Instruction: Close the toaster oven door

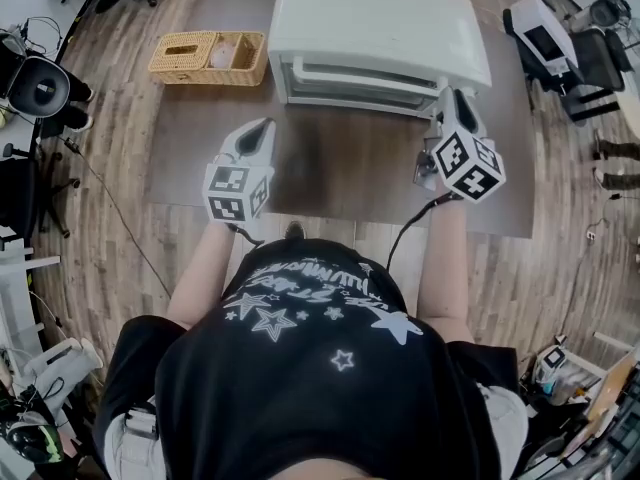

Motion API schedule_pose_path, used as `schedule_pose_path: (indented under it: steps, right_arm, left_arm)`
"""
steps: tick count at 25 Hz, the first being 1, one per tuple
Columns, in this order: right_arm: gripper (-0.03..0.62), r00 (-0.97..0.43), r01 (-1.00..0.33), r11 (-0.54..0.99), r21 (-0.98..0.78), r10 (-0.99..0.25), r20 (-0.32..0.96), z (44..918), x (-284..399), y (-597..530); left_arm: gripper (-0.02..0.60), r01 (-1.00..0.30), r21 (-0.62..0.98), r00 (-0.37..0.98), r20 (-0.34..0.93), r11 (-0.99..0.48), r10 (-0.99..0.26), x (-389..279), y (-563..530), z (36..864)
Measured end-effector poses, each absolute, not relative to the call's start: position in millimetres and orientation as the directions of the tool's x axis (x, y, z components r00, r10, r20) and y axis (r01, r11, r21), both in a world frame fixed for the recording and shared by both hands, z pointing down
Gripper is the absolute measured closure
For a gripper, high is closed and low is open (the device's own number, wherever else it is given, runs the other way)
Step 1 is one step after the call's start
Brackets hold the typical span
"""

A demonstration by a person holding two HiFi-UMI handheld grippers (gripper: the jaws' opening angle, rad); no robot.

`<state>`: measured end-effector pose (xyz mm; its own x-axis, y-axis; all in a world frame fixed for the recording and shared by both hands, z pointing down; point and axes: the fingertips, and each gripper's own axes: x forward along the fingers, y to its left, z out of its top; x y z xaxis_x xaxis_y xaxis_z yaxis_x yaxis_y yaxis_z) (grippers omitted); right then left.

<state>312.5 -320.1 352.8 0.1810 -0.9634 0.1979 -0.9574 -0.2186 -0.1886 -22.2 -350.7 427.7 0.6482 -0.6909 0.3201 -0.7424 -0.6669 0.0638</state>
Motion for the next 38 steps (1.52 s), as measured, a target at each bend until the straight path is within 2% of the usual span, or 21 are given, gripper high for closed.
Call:
schedule_pose_path:
  steps: [10,16,22,30,38]
  right_arm:
    - [0.519,0.107,-0.968,-0.143,-0.205,-0.978,0.178,351.6,299.6,-259.3]
    - [0.578,0.098,-0.969,-0.14,-0.202,-0.974,0.202,363.3,302.2,-205.2]
    - [0.591,0.089,-0.966,-0.138,-0.22,-0.972,0.218,374.1,310.5,-142.1]
    - [0.591,0.046,-0.954,-0.133,-0.27,-0.951,0.306,423.4,288.9,-60.0]
    - [0.591,0.092,-0.939,-0.21,-0.272,-0.917,0.388,459.9,273.9,3.2]
  left_arm:
    - [0.571,-0.746,0.037,0.64,0.315,-0.664,-0.701,-13.5,-284.6,418.0]
    - [0.571,-0.741,0.032,0.642,0.324,-0.67,-0.695,-2.4,-236.7,420.0]
    - [0.571,-0.73,0.023,0.651,0.325,-0.683,-0.686,13.4,-180.2,417.8]
    - [0.571,-0.74,0.056,0.63,0.405,-0.67,-0.662,-9.1,-98.9,439.0]
    - [0.571,-0.694,0.08,0.665,0.453,-0.716,-0.594,-16.9,-65.1,466.5]
